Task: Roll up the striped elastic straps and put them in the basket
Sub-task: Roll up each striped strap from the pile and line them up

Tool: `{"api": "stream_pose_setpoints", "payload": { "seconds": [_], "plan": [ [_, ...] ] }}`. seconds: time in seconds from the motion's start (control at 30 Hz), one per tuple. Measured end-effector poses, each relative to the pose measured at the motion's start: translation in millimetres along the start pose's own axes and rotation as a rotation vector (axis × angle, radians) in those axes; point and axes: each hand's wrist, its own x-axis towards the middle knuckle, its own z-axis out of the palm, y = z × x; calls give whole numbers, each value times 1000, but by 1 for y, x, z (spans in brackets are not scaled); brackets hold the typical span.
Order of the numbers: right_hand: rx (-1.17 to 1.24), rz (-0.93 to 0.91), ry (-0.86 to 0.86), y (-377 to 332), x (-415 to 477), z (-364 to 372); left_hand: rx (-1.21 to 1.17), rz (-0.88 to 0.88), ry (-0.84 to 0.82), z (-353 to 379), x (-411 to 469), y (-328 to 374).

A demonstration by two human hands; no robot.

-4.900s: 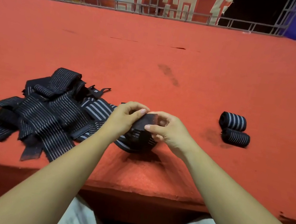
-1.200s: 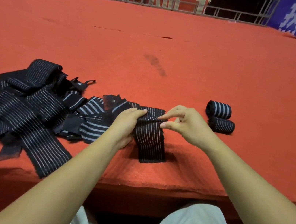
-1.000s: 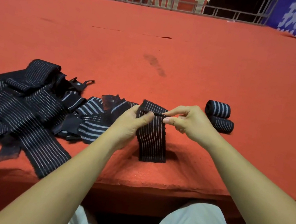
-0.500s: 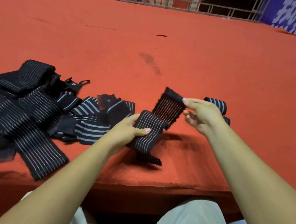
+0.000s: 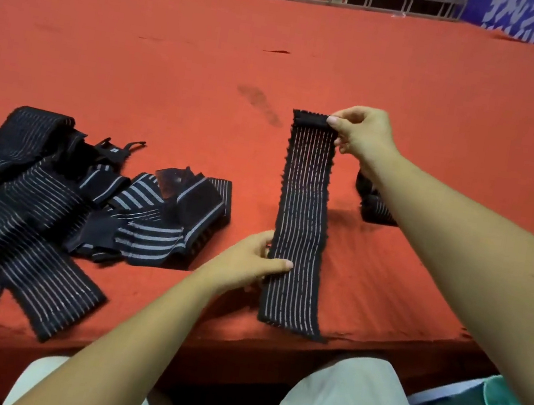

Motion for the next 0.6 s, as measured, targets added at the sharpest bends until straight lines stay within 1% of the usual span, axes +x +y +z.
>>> {"api": "stream_pose_setpoints", "payload": {
  "seconds": [0.07,0.13,0.27,0.4,0.5,0.6],
  "plan": [
    [-85,1,-1,10,11,1,257,74,59,1,7,-14],
    [-156,25,-10,23,20,5,389,123,118,3,10,-29],
    [-229,88,-86,52,43,16,359,169,162,9,13,-41],
    [-243,176,-132,82,71,29,422,222,175,7,15,-43],
    [-215,224,-92,106,89,40,454,251,159,7,13,-43],
    [-329,222,3,129,101,50,473,255,172,6,16,-48]
  ]
}}
